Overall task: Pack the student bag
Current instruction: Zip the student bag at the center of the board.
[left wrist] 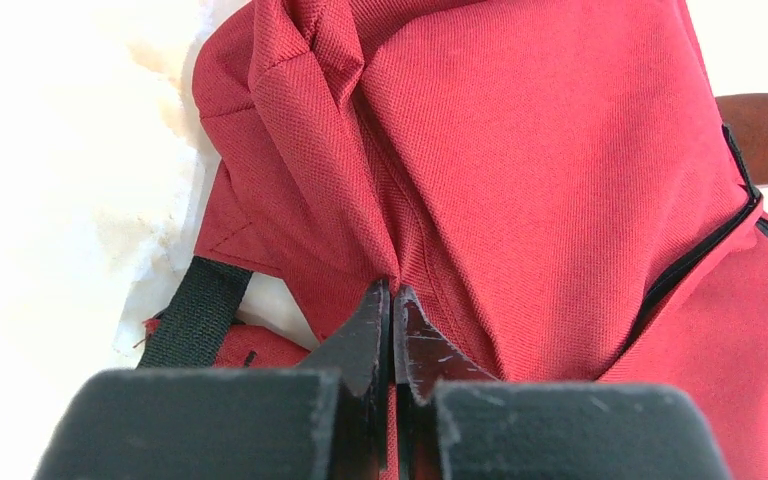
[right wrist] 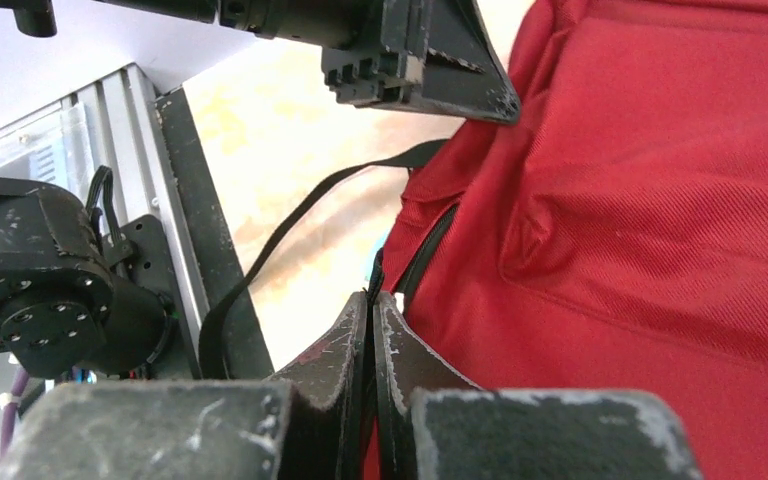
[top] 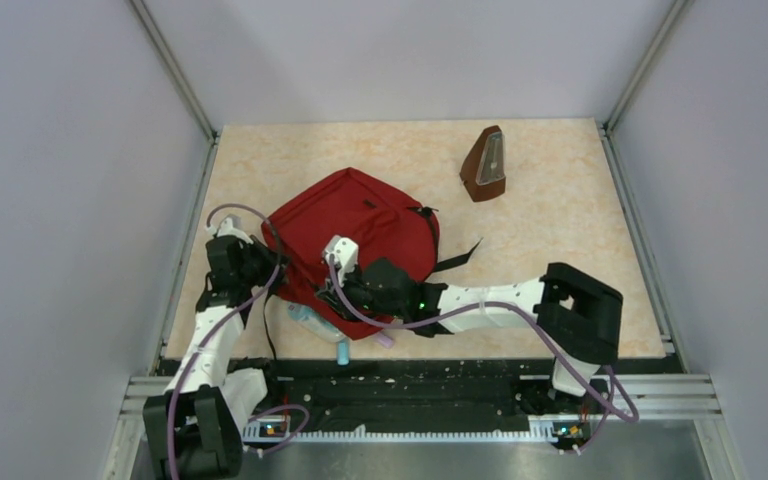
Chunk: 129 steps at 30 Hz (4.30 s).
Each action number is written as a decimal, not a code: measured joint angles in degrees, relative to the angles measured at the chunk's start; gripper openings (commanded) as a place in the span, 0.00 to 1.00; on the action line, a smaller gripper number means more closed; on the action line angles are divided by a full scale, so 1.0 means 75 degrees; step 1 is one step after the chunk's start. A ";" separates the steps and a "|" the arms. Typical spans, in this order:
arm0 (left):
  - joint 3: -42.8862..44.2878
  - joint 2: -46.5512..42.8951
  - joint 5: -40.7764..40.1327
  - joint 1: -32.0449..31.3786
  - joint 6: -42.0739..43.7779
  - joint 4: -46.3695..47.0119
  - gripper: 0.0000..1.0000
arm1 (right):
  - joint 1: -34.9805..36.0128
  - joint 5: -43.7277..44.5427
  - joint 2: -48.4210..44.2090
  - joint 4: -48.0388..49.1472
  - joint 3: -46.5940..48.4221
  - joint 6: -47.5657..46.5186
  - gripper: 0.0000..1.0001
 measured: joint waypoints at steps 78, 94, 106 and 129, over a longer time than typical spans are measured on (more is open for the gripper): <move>0.0871 -0.1335 -0.1454 -0.2200 -0.0472 -0.2812 0.00 | 0.1620 0.6164 -0.3316 0.0248 -0.3427 0.1521 0.00; 0.1370 -0.1498 -0.1999 -0.1431 0.0667 -0.3101 0.64 | 0.0490 0.5505 -0.4077 0.0192 -0.3640 0.0708 0.00; 0.4299 -0.0664 -0.1868 -0.3847 0.2206 -0.3077 0.69 | -0.0420 0.3663 -0.4849 -0.0755 -0.3448 0.0484 0.00; 0.2264 -0.0522 -0.2460 -0.7863 0.3439 -0.1542 0.67 | -0.1139 0.2404 -0.4642 -0.2025 -0.2769 0.1020 0.00</move>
